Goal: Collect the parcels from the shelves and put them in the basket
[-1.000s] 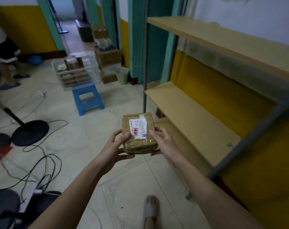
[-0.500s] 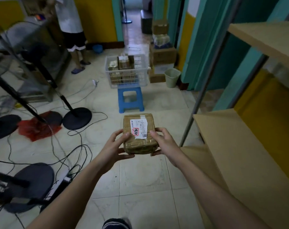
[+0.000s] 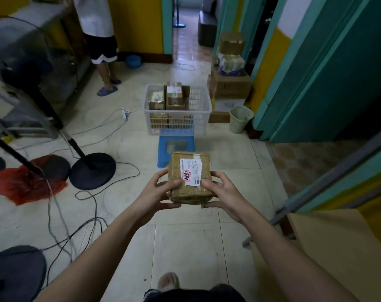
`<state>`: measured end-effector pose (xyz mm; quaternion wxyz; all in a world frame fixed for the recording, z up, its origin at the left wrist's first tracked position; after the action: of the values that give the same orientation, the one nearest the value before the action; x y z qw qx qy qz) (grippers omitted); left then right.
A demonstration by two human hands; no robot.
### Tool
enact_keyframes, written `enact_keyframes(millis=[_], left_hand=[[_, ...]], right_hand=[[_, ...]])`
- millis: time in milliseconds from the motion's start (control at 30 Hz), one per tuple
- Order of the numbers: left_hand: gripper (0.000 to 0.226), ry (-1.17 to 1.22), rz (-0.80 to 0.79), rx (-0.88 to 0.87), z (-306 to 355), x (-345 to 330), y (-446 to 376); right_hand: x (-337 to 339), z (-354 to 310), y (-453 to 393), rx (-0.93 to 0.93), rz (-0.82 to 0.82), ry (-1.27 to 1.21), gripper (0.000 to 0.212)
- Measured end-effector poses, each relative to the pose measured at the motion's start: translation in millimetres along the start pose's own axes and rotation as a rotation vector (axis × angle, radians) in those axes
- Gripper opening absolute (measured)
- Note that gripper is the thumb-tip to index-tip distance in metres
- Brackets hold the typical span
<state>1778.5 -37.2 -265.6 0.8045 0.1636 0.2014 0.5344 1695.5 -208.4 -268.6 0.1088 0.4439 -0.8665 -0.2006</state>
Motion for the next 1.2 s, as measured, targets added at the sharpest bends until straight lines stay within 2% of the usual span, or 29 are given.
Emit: enact_keyframes(millis=[167,333,433,533,667,767,933,1067,1100,1200], left_hand=[[0.067,-0.005,-0.012,0.027,51,-29,-100],[0.070,-0.042,0.023,0.009,91,-59,-216],[0.060,-0.055,0.088,0.030,114,-76,-288],[0.053,-0.074,0.141,0.070,135,-85,-343],[0.056,-0.071,0.202,0.095,163,-80,-408],[0.056,-0.064,0.236,0.138,170,-70,-450],[0.047,-0.086,0.226,0.146,177,-64,-530],[0.048,-0.095,0.269,0.128,181,-75,-600],[0.045,-0.097,0.263,0.134,181,-81,-616],[0.035,-0.140,0.255,0.147,176,-95,-662]], right_hand=[[1,-46,-100,-0.001,0.060,-0.017,0.051],[1,-83,-219,-0.038,-0.004,-0.080,0.048],[-4,-102,-294,-0.088,-0.048,-0.099,0.048],[-13,-121,-354,-0.153,-0.097,-0.044,0.046],[-38,-150,-420,-0.219,-0.217,0.080,0.046],[-59,-159,-464,-0.261,-0.236,0.139,0.048],[-81,-151,-542,-0.370,-0.083,0.149,0.050],[-85,-151,-605,-0.376,0.116,0.114,0.020],[-84,-152,-619,-0.383,0.172,0.106,0.020],[-78,-153,-654,-0.424,0.286,0.169,0.042]])
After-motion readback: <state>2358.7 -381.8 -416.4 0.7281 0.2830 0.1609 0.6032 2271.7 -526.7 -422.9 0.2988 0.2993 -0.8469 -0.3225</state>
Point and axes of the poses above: each hand's wrist, its own y-axis away from the middle knuckle, its own x-axis out of the back of the hand, z = x × y, the point moved 9 cm from there along -y, towards the middle knuckle, and after that the axes turned 14 degrees about z, right-handed, at the moved point
